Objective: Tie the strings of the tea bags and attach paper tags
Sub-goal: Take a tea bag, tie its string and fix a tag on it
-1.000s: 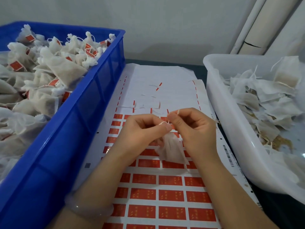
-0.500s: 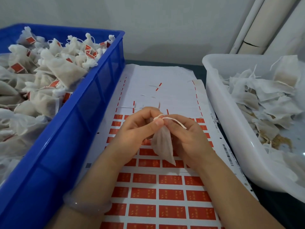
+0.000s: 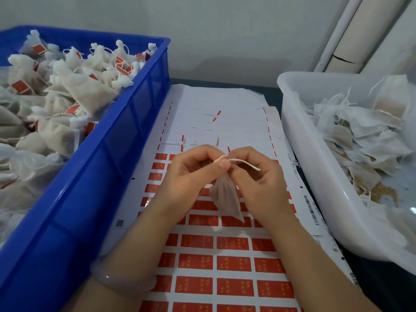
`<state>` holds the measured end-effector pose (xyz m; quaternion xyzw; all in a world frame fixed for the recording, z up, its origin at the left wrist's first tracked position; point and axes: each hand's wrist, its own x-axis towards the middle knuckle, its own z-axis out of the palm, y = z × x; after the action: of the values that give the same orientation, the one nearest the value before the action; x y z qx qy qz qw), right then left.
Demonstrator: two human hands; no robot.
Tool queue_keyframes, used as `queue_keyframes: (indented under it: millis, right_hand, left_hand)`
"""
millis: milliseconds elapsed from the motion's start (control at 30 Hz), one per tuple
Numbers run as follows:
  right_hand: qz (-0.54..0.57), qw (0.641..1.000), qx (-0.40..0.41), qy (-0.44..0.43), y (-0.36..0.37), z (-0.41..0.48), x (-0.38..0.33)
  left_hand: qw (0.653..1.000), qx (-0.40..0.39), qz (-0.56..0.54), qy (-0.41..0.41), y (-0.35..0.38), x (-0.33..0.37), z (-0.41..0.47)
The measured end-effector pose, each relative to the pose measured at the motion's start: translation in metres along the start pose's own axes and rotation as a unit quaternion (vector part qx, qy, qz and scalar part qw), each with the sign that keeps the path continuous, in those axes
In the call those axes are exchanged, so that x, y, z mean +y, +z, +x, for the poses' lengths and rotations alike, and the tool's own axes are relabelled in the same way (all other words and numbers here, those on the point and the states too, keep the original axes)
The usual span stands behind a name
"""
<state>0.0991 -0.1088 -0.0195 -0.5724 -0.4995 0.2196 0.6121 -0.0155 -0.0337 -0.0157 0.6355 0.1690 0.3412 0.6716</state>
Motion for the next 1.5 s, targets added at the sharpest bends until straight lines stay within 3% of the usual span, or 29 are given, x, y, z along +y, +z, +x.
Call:
queue_keyframes:
  millis: [133,233,433,533,600,867,1067,1267,1500]
  right_hand:
    - [-0.095,0.993,0.047,-0.059,0.009,-0.002,0.002]
    - [-0.136,0.981,0.097,-0.094,0.009,-0.001,0.005]
    - [-0.164,0.969,0.155,-0.098,0.011,-0.002,0.010]
    - [-0.149,0.968,0.172,-0.103,0.012,-0.002,0.011]
    - [-0.150,0.970,0.153,-0.115,0.010,-0.002,0.010]
    - [-0.170,0.970,0.116,-0.128,0.006,-0.002,0.010]
    - [-0.161,0.971,0.128,-0.118,0.006,-0.002,0.009]
    - [-0.169,0.970,0.120,-0.124,0.006,-0.002,0.010]
    - [-0.162,0.969,0.130,-0.130,0.007,-0.003,0.010]
  left_hand:
    - [0.991,0.114,0.055,0.033,0.008,-0.001,-0.001]
    - [0.985,0.151,0.079,0.019,0.016,-0.002,-0.002]
    - [0.982,0.161,0.095,-0.002,0.021,-0.003,-0.002]
    - [0.987,0.120,0.105,-0.026,0.018,-0.003,0.001]
    - [0.990,0.104,0.084,-0.040,0.016,-0.003,0.001]
    - [0.984,0.165,-0.002,-0.069,0.015,-0.002,0.001]
    - [0.981,0.133,0.142,-0.008,0.010,0.002,-0.001]
    - [0.980,0.152,0.124,-0.026,0.010,0.001,0.001]
    - [0.976,0.082,0.204,0.001,0.007,0.004,0.001]
